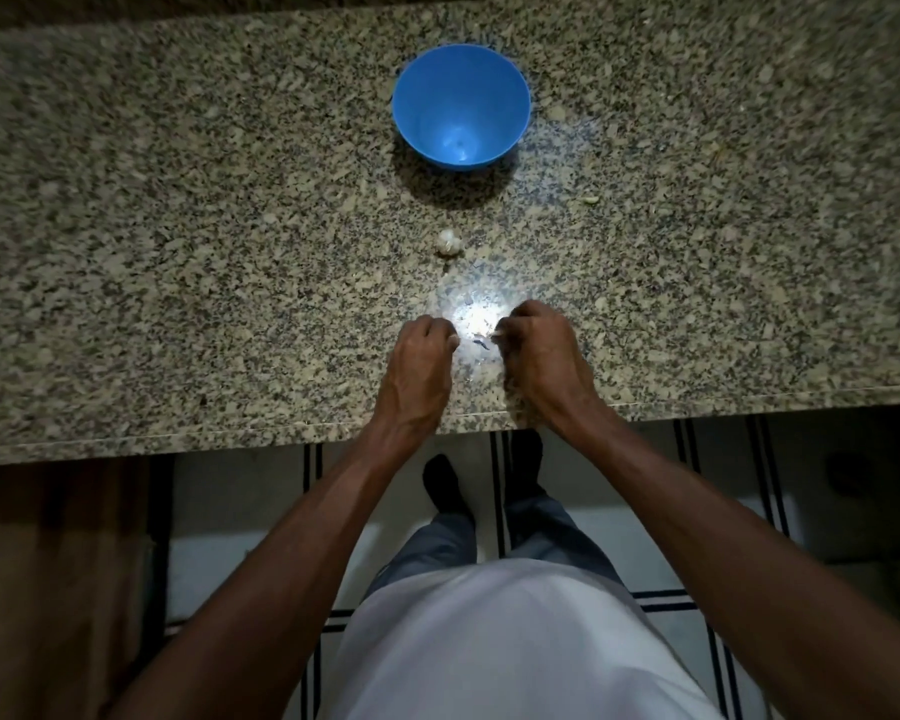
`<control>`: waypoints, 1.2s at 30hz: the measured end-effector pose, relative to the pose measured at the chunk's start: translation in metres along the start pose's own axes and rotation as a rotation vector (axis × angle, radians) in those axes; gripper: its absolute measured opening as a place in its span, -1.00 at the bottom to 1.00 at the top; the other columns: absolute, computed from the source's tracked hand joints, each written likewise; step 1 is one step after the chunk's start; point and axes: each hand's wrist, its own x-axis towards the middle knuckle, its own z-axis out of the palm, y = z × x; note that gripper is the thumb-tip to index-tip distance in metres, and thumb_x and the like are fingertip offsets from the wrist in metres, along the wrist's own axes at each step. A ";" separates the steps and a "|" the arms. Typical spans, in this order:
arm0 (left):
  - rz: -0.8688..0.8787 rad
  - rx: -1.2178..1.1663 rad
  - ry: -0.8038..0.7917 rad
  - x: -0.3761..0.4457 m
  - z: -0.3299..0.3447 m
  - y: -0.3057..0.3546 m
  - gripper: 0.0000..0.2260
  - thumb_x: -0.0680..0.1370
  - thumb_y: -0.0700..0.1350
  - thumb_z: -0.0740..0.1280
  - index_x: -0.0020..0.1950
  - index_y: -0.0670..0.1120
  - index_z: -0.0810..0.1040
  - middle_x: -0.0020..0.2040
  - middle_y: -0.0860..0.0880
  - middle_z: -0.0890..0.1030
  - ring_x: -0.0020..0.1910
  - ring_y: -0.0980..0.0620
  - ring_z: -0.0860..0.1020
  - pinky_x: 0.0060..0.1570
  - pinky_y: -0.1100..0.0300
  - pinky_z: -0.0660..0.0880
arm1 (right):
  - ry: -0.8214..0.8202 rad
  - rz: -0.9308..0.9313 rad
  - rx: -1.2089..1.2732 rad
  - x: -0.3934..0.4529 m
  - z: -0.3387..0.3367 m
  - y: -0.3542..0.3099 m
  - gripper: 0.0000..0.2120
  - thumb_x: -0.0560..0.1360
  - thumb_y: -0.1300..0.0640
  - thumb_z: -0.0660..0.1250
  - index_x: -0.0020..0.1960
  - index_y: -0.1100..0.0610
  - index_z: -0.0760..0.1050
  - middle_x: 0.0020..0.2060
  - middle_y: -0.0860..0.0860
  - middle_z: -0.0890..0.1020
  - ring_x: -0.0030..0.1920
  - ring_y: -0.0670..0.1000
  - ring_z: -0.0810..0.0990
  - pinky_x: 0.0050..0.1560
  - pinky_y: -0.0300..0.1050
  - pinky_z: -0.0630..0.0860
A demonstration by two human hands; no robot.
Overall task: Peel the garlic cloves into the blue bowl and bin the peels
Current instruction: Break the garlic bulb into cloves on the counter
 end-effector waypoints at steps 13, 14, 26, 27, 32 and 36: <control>-0.139 -0.234 0.104 -0.010 -0.005 0.011 -0.88 0.61 -0.15 0.41 0.01 -0.19 0.68 -0.07 -0.08 0.65 -0.08 -0.01 0.58 -0.06 0.01 0.56 | -0.072 0.383 0.712 -0.002 -0.020 0.022 -0.91 0.53 0.17 0.54 0.00 0.18 0.74 -0.22 0.08 0.77 -0.15 0.06 0.77 -0.09 -0.11 0.69; -0.143 -0.235 0.116 -0.008 -0.004 0.014 -0.89 0.60 -0.15 0.42 0.00 -0.19 0.68 -0.07 -0.07 0.65 -0.09 0.00 0.59 -0.07 0.01 0.57 | -0.080 0.384 0.726 0.000 -0.022 0.022 -0.87 0.54 0.17 0.53 0.03 0.23 0.73 -0.20 0.13 0.77 -0.13 0.10 0.77 -0.04 -0.04 0.70; 0.070 0.197 -0.022 -0.004 0.016 0.032 -0.90 0.62 -0.14 0.41 0.03 -0.15 0.70 0.10 -0.04 0.66 0.11 -0.06 0.55 -0.10 -0.08 0.63 | -0.154 0.380 0.820 0.005 -0.039 0.055 -0.93 0.53 0.21 0.53 -0.13 0.11 0.73 -0.13 0.14 0.77 -0.04 0.11 0.76 0.20 0.22 0.65; 0.056 0.217 -0.022 -0.009 0.013 0.030 -0.91 0.62 -0.17 0.42 0.03 -0.17 0.69 0.06 -0.05 0.65 0.08 -0.06 0.55 -0.14 -0.08 0.62 | -0.164 0.380 0.825 0.005 -0.040 0.057 -0.98 0.53 0.21 0.54 -0.08 0.16 0.73 -0.10 0.14 0.77 -0.02 0.12 0.76 0.21 0.22 0.65; -0.058 0.205 0.004 -0.025 0.004 0.030 -0.89 0.56 -0.26 0.47 0.07 -0.21 0.73 0.08 -0.13 0.68 0.07 -0.16 0.59 -0.08 -0.09 0.60 | -0.244 0.363 0.807 0.007 -0.042 0.057 -0.77 0.54 0.19 0.53 0.13 0.30 0.70 0.00 0.18 0.76 0.05 0.14 0.75 0.23 0.17 0.65; -0.166 0.245 -0.018 -0.030 0.012 0.042 -0.86 0.54 -0.39 0.42 0.07 -0.26 0.70 0.01 -0.18 0.63 0.00 -0.19 0.58 -0.13 -0.11 0.54 | -0.290 0.336 0.789 0.008 -0.039 0.050 -0.77 0.55 0.20 0.51 0.15 0.31 0.69 -0.06 0.18 0.76 -0.03 0.13 0.77 0.15 0.15 0.69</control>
